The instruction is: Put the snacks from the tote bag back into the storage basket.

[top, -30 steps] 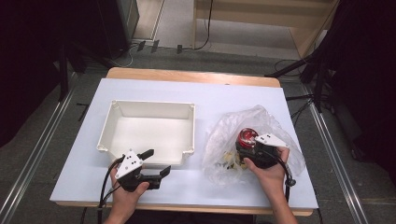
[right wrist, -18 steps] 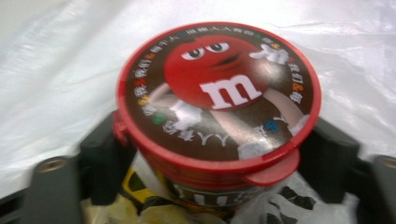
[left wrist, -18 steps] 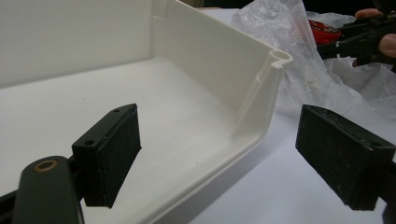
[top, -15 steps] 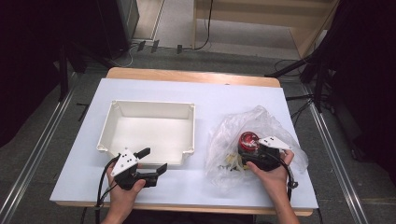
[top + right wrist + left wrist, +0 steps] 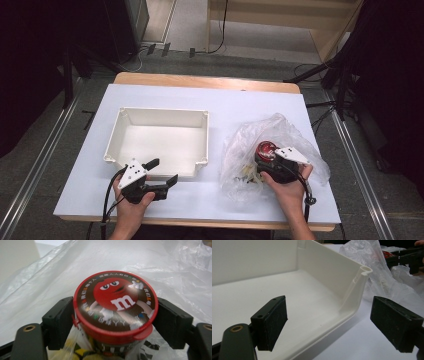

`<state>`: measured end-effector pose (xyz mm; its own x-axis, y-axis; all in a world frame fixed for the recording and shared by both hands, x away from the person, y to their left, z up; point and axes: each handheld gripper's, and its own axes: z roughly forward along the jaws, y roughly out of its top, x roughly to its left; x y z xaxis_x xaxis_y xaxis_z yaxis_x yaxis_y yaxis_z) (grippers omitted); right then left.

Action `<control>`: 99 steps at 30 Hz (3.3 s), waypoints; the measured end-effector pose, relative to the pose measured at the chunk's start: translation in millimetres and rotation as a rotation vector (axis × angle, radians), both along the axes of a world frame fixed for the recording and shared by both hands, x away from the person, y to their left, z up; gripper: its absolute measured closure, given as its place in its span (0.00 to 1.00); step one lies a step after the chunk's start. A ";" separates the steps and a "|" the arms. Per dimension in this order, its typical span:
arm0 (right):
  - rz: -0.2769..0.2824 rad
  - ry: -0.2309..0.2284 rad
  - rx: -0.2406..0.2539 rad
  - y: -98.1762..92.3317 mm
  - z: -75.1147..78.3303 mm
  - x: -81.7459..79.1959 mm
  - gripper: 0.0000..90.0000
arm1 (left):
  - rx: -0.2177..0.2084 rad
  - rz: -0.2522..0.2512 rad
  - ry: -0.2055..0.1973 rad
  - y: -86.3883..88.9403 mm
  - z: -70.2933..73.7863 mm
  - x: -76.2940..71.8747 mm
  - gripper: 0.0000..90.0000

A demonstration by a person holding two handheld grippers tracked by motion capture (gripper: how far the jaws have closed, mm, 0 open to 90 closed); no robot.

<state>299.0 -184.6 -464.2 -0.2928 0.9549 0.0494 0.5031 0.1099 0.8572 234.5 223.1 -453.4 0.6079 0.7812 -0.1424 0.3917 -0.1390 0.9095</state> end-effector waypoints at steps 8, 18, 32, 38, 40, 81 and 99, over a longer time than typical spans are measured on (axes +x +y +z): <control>-0.040 0.007 -0.026 7.9 -2.6 5.1 0.29 | 0.002 0.003 -0.001 0.1 -0.4 -0.9 0.16; 0.020 -0.032 0.029 3.6 21.3 -1.1 0.29 | -0.002 0.015 -0.001 2.6 -0.3 0.2 0.16; 0.058 -0.080 0.052 4.3 51.9 -9.6 0.29 | 0.000 0.027 -0.004 6.0 0.1 1.8 0.16; 0.077 -0.085 0.059 9.6 62.5 -12.6 0.29 | 0.003 0.032 -0.003 7.0 0.1 1.8 0.16; 0.084 -0.088 0.058 11.8 65.1 -13.6 0.29 | 0.003 0.032 -0.003 7.2 0.2 1.7 0.16; 0.240 -0.079 0.102 65.5 88.0 -12.6 0.29 | 0.011 0.083 -0.028 22.6 0.7 -4.4 0.16; 0.325 -0.073 0.084 102.4 89.4 -9.2 0.29 | 0.016 0.060 -0.061 20.8 3.5 -7.1 0.16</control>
